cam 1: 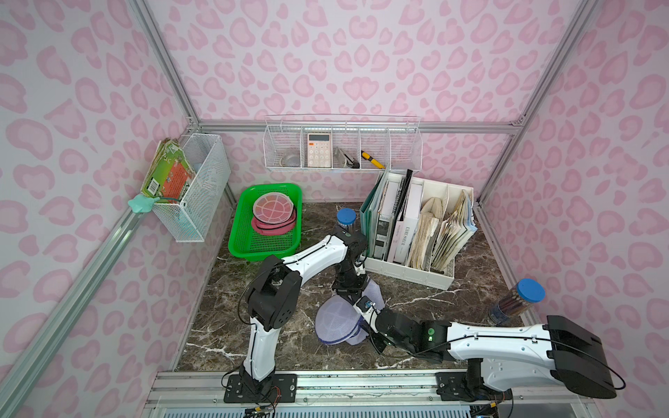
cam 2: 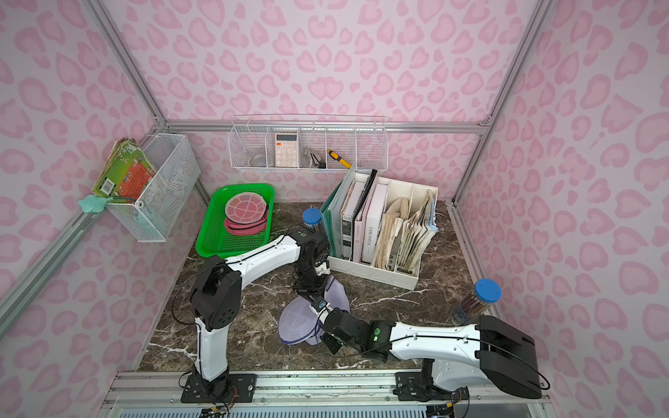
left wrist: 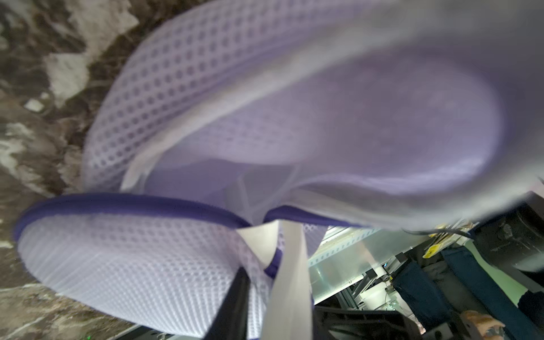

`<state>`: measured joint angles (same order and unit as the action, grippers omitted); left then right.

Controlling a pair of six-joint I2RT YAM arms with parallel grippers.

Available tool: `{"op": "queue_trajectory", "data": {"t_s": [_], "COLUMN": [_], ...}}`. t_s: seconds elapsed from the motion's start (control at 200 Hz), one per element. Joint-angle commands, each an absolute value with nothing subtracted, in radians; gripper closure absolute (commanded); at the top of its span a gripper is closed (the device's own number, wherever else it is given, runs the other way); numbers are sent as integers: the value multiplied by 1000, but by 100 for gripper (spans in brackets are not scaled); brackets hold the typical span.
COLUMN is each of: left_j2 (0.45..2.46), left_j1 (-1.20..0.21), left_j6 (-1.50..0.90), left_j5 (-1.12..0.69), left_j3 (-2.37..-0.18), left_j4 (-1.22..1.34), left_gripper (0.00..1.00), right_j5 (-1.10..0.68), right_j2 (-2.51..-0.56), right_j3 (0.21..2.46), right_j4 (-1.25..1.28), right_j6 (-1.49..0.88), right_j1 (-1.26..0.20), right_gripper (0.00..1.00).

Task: Turn the laundry bag inside out
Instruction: Zip the zipper on the laundry bag.

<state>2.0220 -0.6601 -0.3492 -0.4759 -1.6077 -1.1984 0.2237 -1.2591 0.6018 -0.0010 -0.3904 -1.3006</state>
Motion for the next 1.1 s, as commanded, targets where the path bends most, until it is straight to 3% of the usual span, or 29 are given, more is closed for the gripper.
{"op": "queue_trajectory", "data": {"t_s": [0.0, 0.2, 0.81, 1.035, 1.095], "left_j2": [2026, 1989, 1817, 1801, 1792], "left_j1": [-658, -615, -112, -58, -60], "left_j6": [-379, -432, -643, -665, -652], "left_j5": [-459, -456, -684, -736, -754], "left_j3": [-1607, -1592, -1460, -1404, -1397], "left_j4": [-1217, -1187, -1060, -1019, -1016], "left_gripper": [100, 100, 100, 100, 86], "right_j5": [230, 230, 241, 299, 314], "right_j2": [-1264, -1265, -1389, -1400, -1399], "right_j3": [618, 637, 821, 889, 897], "right_j4": [-1, -31, -138, -175, -168], "right_j6": [-379, -366, -241, -221, -210], "right_j1": [-1300, -1303, -1355, -1358, -1350], "right_gripper": [100, 100, 100, 100, 100]}}
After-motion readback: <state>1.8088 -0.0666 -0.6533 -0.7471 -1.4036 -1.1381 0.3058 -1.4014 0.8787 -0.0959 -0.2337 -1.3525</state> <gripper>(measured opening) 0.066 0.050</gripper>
